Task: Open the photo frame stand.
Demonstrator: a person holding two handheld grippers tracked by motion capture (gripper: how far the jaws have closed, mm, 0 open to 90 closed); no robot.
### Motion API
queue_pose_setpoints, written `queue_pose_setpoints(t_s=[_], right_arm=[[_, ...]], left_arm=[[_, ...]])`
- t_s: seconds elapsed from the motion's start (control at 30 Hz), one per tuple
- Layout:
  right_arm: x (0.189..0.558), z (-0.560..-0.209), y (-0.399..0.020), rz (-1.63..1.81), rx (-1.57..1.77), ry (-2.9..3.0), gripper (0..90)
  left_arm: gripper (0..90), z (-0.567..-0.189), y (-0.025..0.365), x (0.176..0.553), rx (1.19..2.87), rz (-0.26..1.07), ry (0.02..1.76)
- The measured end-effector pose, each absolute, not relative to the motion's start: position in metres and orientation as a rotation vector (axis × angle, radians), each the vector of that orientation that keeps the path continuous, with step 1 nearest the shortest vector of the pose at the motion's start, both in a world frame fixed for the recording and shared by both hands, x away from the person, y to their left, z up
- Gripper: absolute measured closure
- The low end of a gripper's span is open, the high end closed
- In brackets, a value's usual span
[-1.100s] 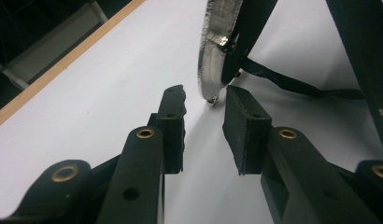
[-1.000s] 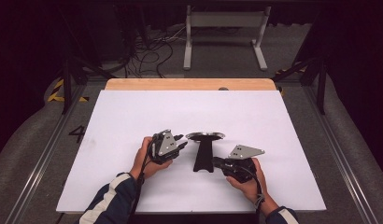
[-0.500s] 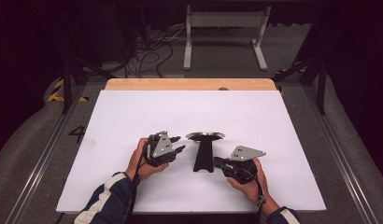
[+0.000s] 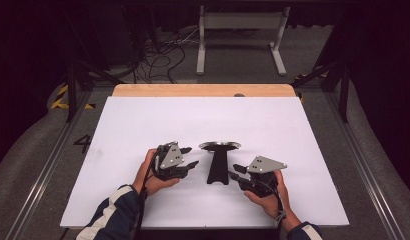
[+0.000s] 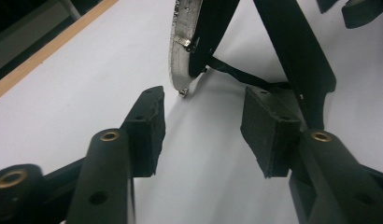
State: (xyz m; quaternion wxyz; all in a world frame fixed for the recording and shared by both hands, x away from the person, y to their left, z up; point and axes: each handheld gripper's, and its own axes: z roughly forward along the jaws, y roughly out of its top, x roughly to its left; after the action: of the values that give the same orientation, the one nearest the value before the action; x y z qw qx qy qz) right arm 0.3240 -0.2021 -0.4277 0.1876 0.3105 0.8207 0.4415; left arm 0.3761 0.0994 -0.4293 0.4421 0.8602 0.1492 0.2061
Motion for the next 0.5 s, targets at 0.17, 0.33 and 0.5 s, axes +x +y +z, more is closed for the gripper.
queue_pose_setpoints(t_s=[0.17, 0.33, 0.5], right_arm=[[0.3228, -0.4260, -0.2045, 1.213, 0.878, 2.307, 51.3], [0.3212, -0.4251, -0.2053, 1.199, 0.874, 2.295, 46.0], [0.3209, -0.4255, -0.2043, 1.191, 0.880, 2.291, 35.5]], left_arm=[[42.5, -0.4293, 0.1007, 0.3756, 2.129, 0.488, 0.379], [35.8, -0.4286, 0.1007, 0.3757, 2.129, 0.502, 0.394], [30.0, -0.4266, 0.1018, 0.3781, 2.125, 0.489, 0.406]])
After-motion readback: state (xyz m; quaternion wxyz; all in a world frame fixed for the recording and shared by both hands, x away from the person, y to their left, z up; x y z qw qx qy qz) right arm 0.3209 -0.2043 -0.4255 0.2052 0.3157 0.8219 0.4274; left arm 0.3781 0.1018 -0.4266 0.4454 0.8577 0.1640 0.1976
